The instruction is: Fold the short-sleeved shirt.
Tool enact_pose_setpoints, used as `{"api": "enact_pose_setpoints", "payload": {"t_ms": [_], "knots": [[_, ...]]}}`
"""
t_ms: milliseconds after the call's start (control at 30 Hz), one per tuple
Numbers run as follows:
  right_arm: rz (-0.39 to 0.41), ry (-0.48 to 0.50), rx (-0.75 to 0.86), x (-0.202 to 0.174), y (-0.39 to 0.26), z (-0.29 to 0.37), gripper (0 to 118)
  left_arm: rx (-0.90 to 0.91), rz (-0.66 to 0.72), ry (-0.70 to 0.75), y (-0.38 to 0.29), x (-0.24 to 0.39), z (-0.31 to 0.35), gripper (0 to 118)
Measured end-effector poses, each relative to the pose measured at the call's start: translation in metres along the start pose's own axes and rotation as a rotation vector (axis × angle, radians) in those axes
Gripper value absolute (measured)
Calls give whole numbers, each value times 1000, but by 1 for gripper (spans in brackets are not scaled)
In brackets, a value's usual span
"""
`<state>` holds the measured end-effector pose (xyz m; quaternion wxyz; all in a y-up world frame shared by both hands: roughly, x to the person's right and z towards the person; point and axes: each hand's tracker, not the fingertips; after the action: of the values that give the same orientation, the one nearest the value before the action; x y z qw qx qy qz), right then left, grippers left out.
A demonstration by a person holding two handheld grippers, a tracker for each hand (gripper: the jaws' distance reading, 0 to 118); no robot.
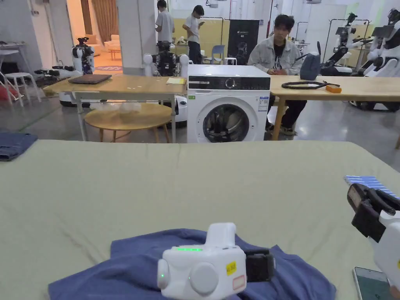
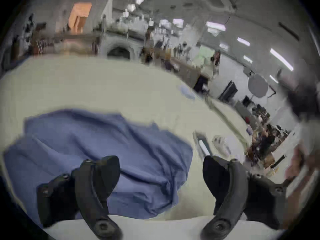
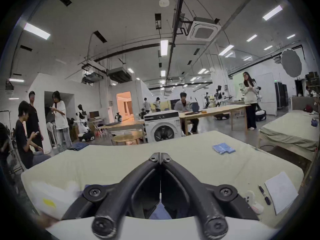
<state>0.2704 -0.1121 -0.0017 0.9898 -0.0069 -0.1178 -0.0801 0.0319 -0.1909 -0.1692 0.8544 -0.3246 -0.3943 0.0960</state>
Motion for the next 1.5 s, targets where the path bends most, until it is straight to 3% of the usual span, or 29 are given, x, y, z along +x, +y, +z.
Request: {"api": "enact_pose_setpoints", "payload": {"t_ms": [233,267,300,333,367,567,733,767,833,867,933,1133,1233,1300,1333,1367,1400,1433,1467,1500], "knots": [[80,102,81,-44,9,2,0,498,-119,328,57,-33,209,97],[82,111,85,-49,9,2,0,537,-126,368,56,-38,232,87],[80,127,86,-53,11,1,0,586,-128,429,51,-44,255,53],[73,145,84,-57,11,0,0,628,-133,488,45,-47,271,9],[67,155,83,-61,10,-1,0,628,-112,548,38,-54,283,0],[46,200,61,-82,4,-15,0,557,6,616,9,-96,317,0],[60,225,21,-94,-7,-28,0,431,99,642,8,-132,288,0],[69,224,11,-96,-10,-32,0,364,136,635,9,-146,274,2],[76,225,-6,-98,-17,-40,0,216,213,639,11,-177,240,85],[73,226,-20,-99,-20,-45,0,122,246,649,14,-201,220,115],[78,220,-50,-100,-29,-56,0,-19,283,660,2,-230,181,117],[128,199,-161,-103,-60,-92,0,-193,321,693,-28,-294,92,115],[128,194,-206,-105,-75,-107,0,-225,378,724,-44,-323,64,94],[133,196,-236,-107,-84,-116,0,-202,304,754,-45,-312,67,93],[137,198,-250,-109,-89,-120,0,-188,253,772,-45,-304,69,87],[139,202,-260,-110,-94,-125,0,-184,212,784,-45,-297,73,75],[142,209,-278,-113,-97,-133,0,-158,193,789,-46,-292,77,48],[143,222,-312,-117,-99,-143,7,-122,210,767,-47,-290,83,18],[145,235,-337,-122,-101,-154,25,-111,255,706,-48,-291,86,0],[152,250,-357,-128,-104,-165,65,-99,291,683,-49,-291,87,0]]}}
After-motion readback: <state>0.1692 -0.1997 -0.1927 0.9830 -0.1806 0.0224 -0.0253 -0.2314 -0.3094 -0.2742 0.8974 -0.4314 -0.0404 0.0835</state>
